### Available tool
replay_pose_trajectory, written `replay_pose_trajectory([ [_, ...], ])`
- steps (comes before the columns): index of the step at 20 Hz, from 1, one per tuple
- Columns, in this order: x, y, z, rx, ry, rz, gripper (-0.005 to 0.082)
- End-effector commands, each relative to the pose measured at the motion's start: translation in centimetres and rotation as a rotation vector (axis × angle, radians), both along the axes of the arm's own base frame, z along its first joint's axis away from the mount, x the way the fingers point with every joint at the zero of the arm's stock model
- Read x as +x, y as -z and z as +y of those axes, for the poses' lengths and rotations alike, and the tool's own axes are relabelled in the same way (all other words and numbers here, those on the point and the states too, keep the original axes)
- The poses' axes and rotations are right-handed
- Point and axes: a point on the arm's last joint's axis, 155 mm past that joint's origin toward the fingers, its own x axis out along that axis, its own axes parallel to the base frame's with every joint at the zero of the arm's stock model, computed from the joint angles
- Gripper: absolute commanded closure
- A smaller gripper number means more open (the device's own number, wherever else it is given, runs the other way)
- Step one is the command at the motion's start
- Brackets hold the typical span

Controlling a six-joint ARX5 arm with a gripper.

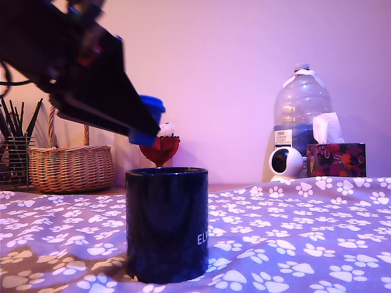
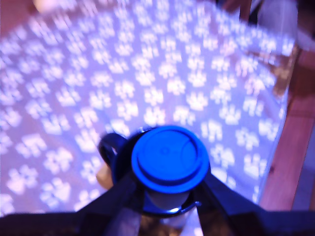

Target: Pick the coffee capsule and then drop it inside the coffee cup in front of you

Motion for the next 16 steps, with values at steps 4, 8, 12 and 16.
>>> replay_pose_trajectory([
  [4, 0.8, 0.9, -0.7, 0.041, 0.000, 0.032, 0.0615],
  [8, 0.5, 2.0, -1.1, 0.071, 0.014, 0.066, 0.0615],
  [12, 0.2, 2.3, -2.0, 0.080, 0.035, 0.068, 0.0615],
  [16, 0.3, 2.5, -2.0, 0.096, 0.026, 0.058, 0.0615],
])
